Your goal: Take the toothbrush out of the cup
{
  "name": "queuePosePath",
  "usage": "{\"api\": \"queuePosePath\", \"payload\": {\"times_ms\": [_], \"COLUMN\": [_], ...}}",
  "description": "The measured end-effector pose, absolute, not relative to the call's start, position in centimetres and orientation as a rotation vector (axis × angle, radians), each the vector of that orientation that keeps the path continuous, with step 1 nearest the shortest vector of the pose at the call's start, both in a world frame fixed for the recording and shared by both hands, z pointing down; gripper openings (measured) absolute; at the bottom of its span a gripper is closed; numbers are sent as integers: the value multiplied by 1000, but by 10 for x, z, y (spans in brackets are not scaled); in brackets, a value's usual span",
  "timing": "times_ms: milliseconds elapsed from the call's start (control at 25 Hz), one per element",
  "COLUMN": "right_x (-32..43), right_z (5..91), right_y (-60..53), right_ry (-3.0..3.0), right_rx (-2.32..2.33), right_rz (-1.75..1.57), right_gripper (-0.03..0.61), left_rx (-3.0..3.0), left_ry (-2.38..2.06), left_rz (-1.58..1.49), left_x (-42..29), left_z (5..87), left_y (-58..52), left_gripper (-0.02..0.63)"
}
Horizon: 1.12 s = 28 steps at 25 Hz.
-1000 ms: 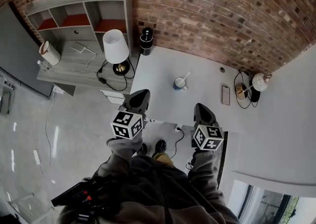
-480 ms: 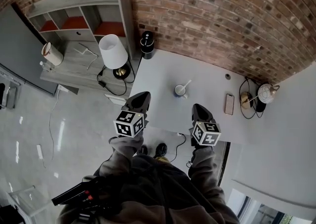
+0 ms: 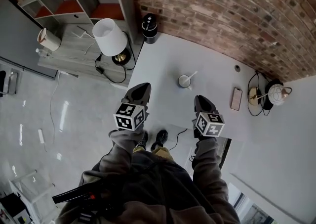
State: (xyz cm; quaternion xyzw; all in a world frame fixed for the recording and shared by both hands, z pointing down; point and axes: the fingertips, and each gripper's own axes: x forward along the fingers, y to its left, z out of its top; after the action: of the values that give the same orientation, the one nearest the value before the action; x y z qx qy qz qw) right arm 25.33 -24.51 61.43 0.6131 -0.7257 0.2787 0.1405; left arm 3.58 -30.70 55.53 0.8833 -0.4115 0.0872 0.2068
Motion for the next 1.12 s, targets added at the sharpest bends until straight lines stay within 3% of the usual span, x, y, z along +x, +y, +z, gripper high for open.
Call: {"api": "queuePosePath", "payload": {"times_ms": [1120], "right_x": [282], "right_z": [750], "right_y": [-354], "right_ry": [-2014], "right_rx": [1636], "right_rz": [1005], "right_gripper": [91], "left_rx": [2263], "left_ry": [-1207], "left_rz": [398], "left_x": [25], "left_z": [673], "left_y": [-331], "left_gripper": [5]}}
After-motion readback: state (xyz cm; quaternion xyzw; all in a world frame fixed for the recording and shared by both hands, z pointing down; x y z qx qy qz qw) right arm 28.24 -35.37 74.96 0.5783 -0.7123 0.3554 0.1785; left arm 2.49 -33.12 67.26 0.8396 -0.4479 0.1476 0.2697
